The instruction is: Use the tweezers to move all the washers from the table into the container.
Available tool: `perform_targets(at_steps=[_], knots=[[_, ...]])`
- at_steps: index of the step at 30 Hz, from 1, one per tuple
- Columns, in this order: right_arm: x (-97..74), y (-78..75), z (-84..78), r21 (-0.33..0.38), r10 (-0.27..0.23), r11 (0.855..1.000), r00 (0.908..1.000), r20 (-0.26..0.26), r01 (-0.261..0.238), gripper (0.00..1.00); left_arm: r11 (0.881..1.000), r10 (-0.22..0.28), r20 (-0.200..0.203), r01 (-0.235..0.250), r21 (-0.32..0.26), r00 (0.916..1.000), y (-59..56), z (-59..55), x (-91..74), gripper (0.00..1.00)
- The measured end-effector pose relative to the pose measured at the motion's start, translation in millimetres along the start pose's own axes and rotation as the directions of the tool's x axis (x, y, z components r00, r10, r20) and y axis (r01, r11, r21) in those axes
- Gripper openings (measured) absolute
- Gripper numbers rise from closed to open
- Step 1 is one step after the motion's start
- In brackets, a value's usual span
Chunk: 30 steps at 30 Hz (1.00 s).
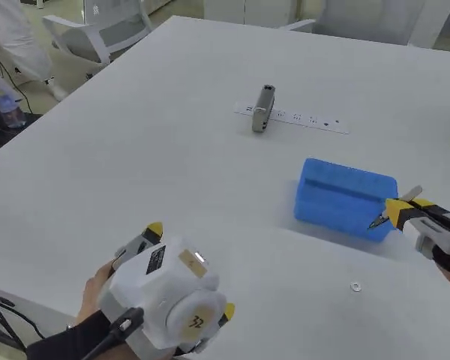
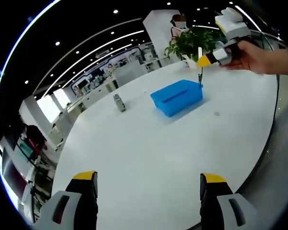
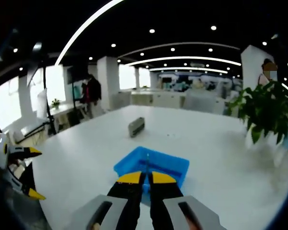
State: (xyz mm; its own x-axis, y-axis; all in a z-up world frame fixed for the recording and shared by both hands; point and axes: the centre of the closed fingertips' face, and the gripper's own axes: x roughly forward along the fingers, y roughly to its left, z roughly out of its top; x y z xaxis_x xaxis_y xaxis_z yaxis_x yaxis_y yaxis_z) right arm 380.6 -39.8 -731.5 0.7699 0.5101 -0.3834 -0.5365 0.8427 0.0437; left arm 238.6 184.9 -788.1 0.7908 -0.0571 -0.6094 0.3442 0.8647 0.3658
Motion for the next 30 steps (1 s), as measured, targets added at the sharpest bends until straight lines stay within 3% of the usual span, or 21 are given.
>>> perform_targets(at_steps=[15,30], knots=[[-14.1,15.2,-19.7,-0.008,0.012,1.000,0.9993,-0.037,-0.012,0.02,1.000,-0.001,0.005,0.001,0.004,1.0000,0.0,1.0,-0.5,0.90],[-17.5,28.8,-57.8,0.004,0.036,0.999,0.9916,-0.124,-0.036,0.02,1.000,0.005,0.005,-0.005,-0.003,1.0000,1.4,0.9,-0.3,0.90]])
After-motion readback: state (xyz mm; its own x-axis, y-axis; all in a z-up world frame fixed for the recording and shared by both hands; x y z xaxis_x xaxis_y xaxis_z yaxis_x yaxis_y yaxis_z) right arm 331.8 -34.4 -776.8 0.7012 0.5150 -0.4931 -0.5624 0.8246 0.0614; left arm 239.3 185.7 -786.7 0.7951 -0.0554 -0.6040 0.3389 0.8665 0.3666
